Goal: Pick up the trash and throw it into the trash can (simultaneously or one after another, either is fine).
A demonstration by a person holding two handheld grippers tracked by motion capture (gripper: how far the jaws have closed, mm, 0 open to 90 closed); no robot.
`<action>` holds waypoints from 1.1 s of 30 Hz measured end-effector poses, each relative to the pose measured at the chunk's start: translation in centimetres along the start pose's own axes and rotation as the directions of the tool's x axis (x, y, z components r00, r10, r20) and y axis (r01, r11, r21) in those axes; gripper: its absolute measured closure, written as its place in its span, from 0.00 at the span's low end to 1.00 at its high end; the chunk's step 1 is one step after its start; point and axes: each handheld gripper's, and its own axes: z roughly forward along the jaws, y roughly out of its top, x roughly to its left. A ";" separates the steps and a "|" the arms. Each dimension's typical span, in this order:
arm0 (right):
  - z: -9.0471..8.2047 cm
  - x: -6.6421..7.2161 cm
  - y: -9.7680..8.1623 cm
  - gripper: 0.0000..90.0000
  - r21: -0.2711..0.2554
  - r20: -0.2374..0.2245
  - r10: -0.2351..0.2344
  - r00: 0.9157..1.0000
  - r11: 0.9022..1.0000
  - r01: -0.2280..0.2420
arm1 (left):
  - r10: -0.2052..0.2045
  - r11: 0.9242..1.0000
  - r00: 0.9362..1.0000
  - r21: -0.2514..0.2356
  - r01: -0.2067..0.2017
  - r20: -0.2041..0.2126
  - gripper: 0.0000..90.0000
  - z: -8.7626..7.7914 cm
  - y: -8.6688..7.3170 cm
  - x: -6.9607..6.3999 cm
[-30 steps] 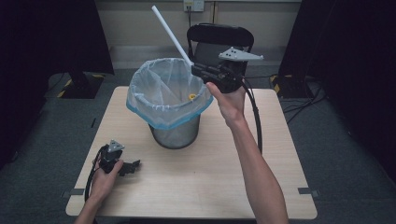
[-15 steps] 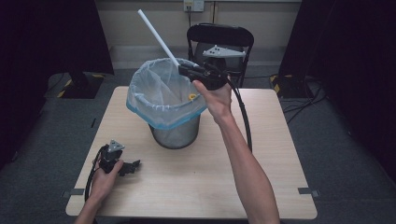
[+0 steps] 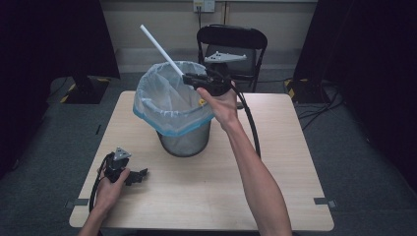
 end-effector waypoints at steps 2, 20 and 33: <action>0.1 -0.2 -0.1 0.80 0.003 0.004 0.004 1.000 1.000 -0.004 | 0.000 1.000 1.000 0.001 0.000 -0.001 0.00 0.0 0.0 0.0; -0.4 -1.1 -0.1 0.27 -0.016 0.062 0.032 0.998 0.999 -0.031 | 0.000 1.000 1.000 0.000 0.000 -0.001 0.00 0.0 0.0 0.0; -1.6 -1.8 -0.7 0.18 -0.032 0.081 0.049 0.996 0.998 -0.047 | 0.000 1.000 1.000 0.000 0.000 -0.001 0.00 0.0 0.0 0.0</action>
